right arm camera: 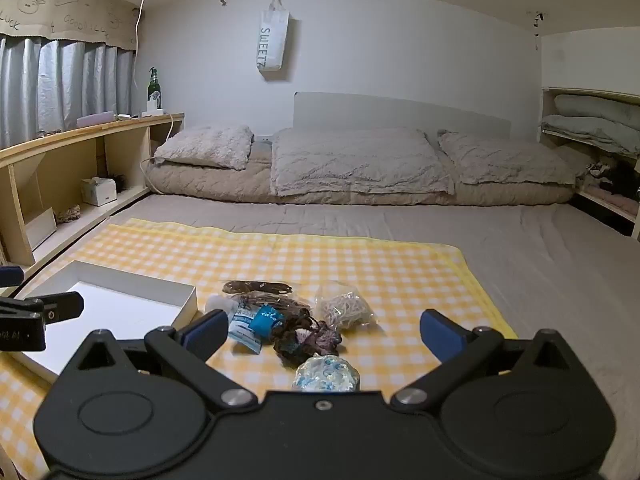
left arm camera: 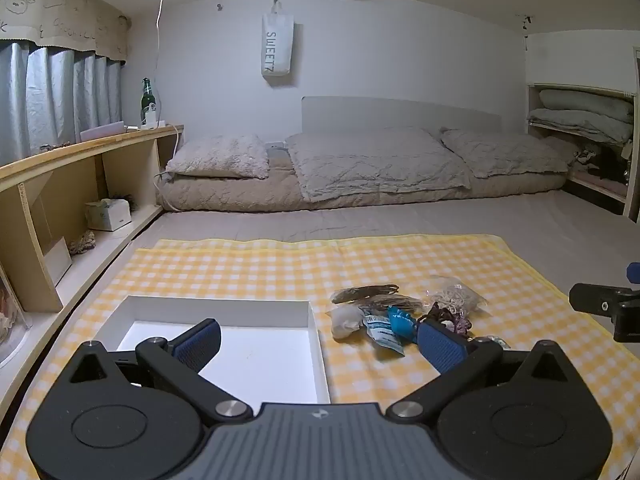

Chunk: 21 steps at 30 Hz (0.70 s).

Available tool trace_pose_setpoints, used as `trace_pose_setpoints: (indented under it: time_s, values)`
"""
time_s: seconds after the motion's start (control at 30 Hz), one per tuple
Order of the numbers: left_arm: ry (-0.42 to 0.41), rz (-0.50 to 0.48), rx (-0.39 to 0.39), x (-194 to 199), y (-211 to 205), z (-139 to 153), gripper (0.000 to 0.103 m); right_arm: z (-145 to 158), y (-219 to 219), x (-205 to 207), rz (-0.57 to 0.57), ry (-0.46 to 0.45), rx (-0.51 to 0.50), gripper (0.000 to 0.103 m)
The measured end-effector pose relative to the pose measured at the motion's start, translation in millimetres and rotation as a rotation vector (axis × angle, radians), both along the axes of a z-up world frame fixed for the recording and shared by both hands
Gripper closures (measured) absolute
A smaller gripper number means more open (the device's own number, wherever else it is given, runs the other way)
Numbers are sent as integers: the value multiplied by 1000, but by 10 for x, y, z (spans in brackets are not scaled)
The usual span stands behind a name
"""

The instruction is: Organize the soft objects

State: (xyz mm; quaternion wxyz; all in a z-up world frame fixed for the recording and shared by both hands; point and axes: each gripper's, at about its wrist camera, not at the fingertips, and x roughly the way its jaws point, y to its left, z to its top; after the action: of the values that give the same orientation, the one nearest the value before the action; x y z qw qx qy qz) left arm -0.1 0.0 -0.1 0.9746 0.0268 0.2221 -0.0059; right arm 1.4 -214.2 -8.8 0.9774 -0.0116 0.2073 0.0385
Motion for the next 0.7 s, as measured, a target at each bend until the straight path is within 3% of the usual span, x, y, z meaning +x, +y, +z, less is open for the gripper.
trace_pose_setpoints:
  time_s: [0.7]
  values:
    - [8,-4,-1,5,-34,-76,0,-27,19,-14,-5,11,0,0]
